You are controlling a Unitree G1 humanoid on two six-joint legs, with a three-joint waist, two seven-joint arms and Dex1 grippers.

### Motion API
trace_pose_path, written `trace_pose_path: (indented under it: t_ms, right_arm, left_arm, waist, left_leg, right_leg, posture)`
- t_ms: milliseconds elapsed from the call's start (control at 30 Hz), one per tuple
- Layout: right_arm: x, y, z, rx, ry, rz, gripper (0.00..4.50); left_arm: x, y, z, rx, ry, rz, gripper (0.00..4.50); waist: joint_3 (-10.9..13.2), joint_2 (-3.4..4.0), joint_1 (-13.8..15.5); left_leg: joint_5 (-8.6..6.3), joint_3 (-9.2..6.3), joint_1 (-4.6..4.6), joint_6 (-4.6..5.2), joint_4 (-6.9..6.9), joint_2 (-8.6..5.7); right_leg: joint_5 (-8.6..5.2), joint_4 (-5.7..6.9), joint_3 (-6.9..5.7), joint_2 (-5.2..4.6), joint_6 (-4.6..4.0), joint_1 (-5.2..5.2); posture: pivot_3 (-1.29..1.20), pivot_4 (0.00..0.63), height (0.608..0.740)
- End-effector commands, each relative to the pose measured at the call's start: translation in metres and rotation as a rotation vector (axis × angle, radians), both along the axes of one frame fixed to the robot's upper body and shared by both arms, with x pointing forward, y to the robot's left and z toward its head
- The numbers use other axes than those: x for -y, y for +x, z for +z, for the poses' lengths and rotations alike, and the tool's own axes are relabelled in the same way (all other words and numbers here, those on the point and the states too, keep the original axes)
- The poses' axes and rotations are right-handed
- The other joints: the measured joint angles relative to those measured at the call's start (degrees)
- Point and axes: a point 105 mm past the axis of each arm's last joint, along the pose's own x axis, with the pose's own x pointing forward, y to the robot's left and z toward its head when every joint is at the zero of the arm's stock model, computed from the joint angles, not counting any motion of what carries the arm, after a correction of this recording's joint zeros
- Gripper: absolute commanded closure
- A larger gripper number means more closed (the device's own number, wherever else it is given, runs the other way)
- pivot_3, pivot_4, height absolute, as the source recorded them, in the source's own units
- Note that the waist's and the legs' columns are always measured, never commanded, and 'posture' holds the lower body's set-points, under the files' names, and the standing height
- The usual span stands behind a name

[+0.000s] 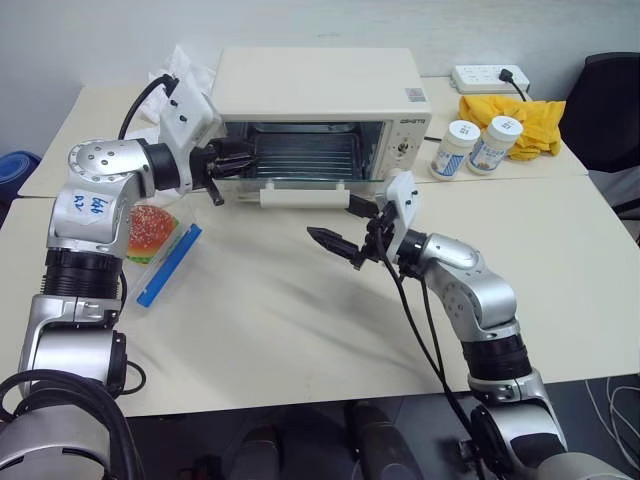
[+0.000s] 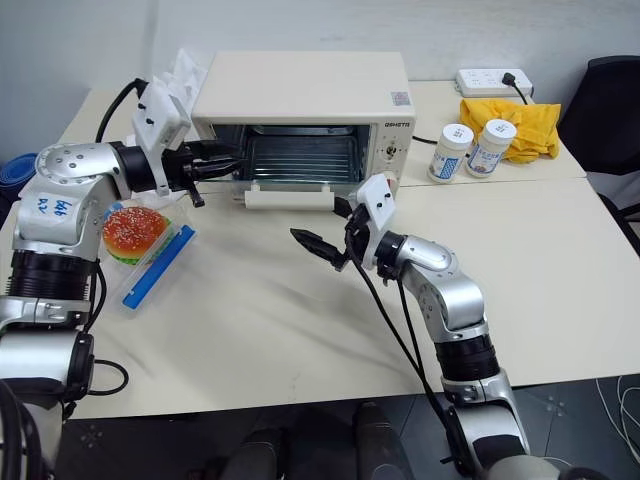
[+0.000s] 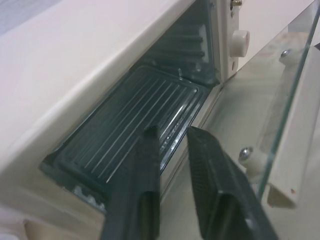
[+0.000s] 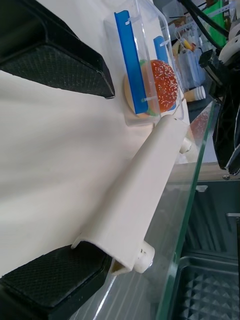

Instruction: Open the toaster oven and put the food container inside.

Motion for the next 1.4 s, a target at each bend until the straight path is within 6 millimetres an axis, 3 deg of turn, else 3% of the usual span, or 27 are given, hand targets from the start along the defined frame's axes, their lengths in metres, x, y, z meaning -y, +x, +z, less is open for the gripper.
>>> trace_pose_path:
  t_ms: [33, 167, 367, 500, 633, 933, 1167, 1300, 1400]
  right_arm:
    - [-0.008, -0.015, 0.027, 0.094, 0.053, 0.058, 0.0]
    - [-0.005, -0.016, 0.026, 0.1, 0.029, 0.042, 0.0]
    - [0.027, -0.02, 0.004, 0.124, -0.124, -0.04, 0.0]
    - [0.063, -0.054, 0.0, 0.045, -0.181, 0.032, 0.0]
    - [0.081, -0.092, 0.01, -0.017, -0.176, 0.146, 0.0]
    - [0.092, -0.109, 0.043, 0.012, -0.11, 0.153, 0.0]
    - [0.086, -0.119, 0.053, 0.015, -0.122, 0.248, 0.0]
    - [0.083, -0.115, 0.054, 0.016, -0.148, 0.257, 0.0]
    - [0.08, -0.111, 0.055, 0.009, -0.145, 0.271, 0.0]
  left_arm:
    - [0.002, 0.002, 0.008, 0.04, 0.027, -0.006, 4.46]
    - [0.009, 0.001, -0.002, 0.007, 0.056, -0.04, 4.46]
    - [0.008, 0.0, -0.011, -0.016, 0.069, -0.056, 4.46]
    - [0.013, -0.004, -0.027, -0.045, 0.124, -0.093, 4.46]
    - [0.015, -0.013, -0.045, -0.079, 0.185, -0.137, 4.46]
    - [0.034, -0.003, -0.083, -0.132, 0.262, -0.105, 4.46]
    - [0.036, -0.013, -0.119, -0.223, 0.351, -0.115, 4.46]
    - [0.036, -0.017, -0.124, -0.237, 0.34, -0.089, 4.46]
    - [0.034, -0.026, -0.112, -0.237, 0.276, -0.069, 4.46]
  waist:
    - [0.0, 0.0, 0.05]
    - [0.0, 0.0, 0.09]
    - [0.0, 0.0, 0.75]
    - [0.0, 0.0, 1.77]
    - [0.0, -0.01, 1.92]
    - [0.01, -0.04, 3.28]
    - [0.01, -0.04, 3.41]
    - [0.0, -0.03, 3.25]
    - [0.0, -0.03, 3.15]
  left_leg:
    - [0.0, 0.0, 0.0, 0.0, 0.0, 0.0]
    - [0.0, -0.01, -0.02, 0.0, 0.0, -0.01]
    - [0.0, -0.02, -0.06, 0.01, 0.06, -0.05]
    - [-0.01, -0.02, -0.07, 0.03, 0.12, -0.07]
    - [-0.01, -0.01, -0.06, 0.04, 0.18, -0.06]
    - [0.01, -0.05, 0.13, 0.09, 0.32, -0.08]
    - [0.0, -0.08, 0.1, 0.12, 0.32, -0.08]
    - [-0.01, -0.07, 0.23, 0.12, 0.33, -0.08]
    - [-0.01, -0.09, 0.28, 0.13, 0.34, -0.06]
  right_leg:
    - [0.0, 0.0, 0.0, 0.0, 0.0, 0.0]
    - [0.0, -0.01, -0.01, -0.01, 0.0, 0.0]
    - [0.01, -0.02, -0.02, -0.04, 0.02, 0.0]
    - [0.02, -0.01, 0.0, -0.04, 0.03, 0.01]
    - [0.02, -0.06, 0.02, -0.02, 0.03, 0.04]
    - [0.02, -0.08, 0.02, 0.0, 0.03, 0.28]
    - [0.02, -0.15, 0.01, -0.01, 0.05, 0.31]
    - [0.02, -0.14, 0.02, 0.0, 0.05, 0.43]
    - [0.02, -0.14, 0.01, 0.01, 0.05, 0.49]
  posture:
    - [0.0, 0.15, 0.74]
    - [0.0, 0.15, 0.74]
    - [0.0, 0.15, 0.74]
    - [0.0, 0.15, 0.74]
    - [0.0, 0.15, 0.74]
    - [0.0, 0.15, 0.74]
    - [0.0, 0.15, 0.74]
    - [0.0, 0.15, 0.74]
    - [0.0, 0.15, 0.74]
